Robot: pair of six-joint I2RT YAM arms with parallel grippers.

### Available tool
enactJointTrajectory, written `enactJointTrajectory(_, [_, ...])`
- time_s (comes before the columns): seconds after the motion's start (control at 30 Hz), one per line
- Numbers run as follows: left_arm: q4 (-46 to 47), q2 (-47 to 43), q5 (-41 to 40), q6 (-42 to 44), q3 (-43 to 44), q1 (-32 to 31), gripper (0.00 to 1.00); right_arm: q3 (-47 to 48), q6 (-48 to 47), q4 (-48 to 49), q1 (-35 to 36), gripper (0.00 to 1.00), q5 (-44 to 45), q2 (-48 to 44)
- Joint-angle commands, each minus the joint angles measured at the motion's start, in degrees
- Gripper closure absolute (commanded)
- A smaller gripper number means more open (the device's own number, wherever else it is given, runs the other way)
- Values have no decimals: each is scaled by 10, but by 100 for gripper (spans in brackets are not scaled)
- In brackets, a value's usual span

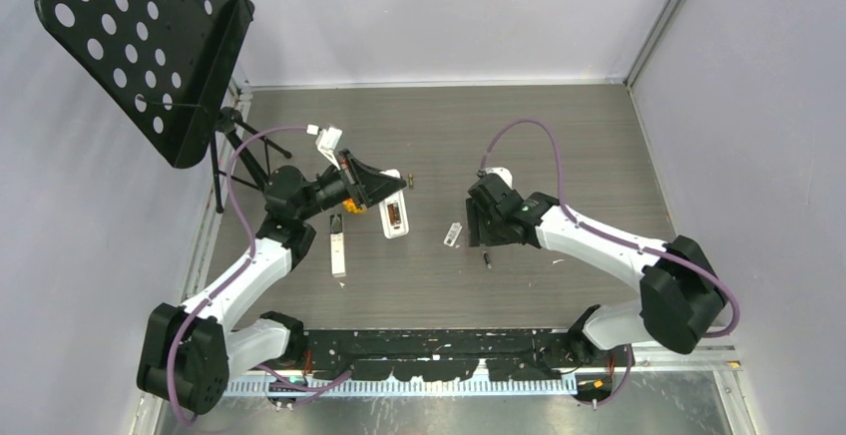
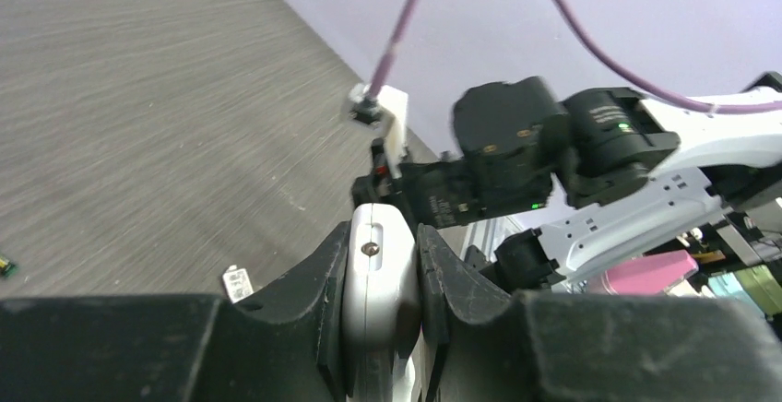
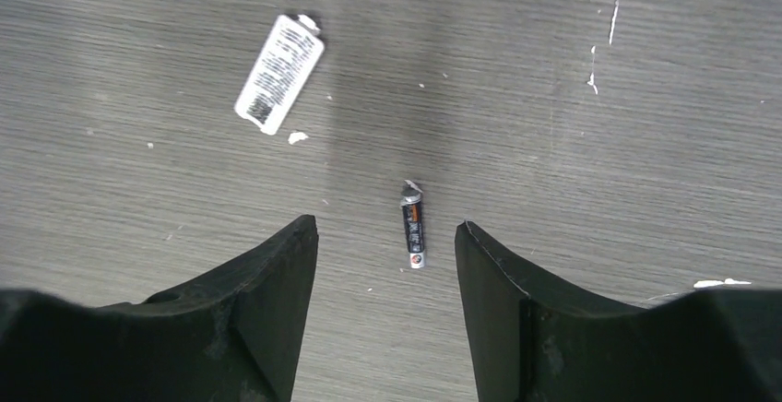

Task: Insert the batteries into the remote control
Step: Pick up the battery from the center of the board.

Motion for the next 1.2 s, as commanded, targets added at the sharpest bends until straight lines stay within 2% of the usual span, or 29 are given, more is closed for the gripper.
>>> enactJointTrajectory(0.0, [101,3,42,-20,2,0,100,11,5,-17,1,40,9,36])
enactJointTrajectory(0.3, [76,-4,30,-14,5,0,100,17,4,-16,1,60,-6,90])
enactJointTrajectory(0.53, [56,-6,22,-7,9,0,100,22,5,-25,1,65,-29,120])
enactJointTrajectory(0.73, [22,-10,-7,0,15,0,100,35,11,-46,1,77,-30,153])
enactJointTrajectory(0.8, [15,-10,-17,0,16,0,100,36,12,-46,1,87,-22,156])
enactJointTrajectory(0.93, [-28,-7,-66,-4,22,0,100,32,8,-21,1,93,-2,124])
enactJointTrajectory(1.03, [-59,5,-108,-31,25,-1,100,26,0,19,1,95,-8,61])
enactJointTrajectory(1.17, [-22,42,-115,-79,19,-8,100,29,3,86,1,96,-65,-11])
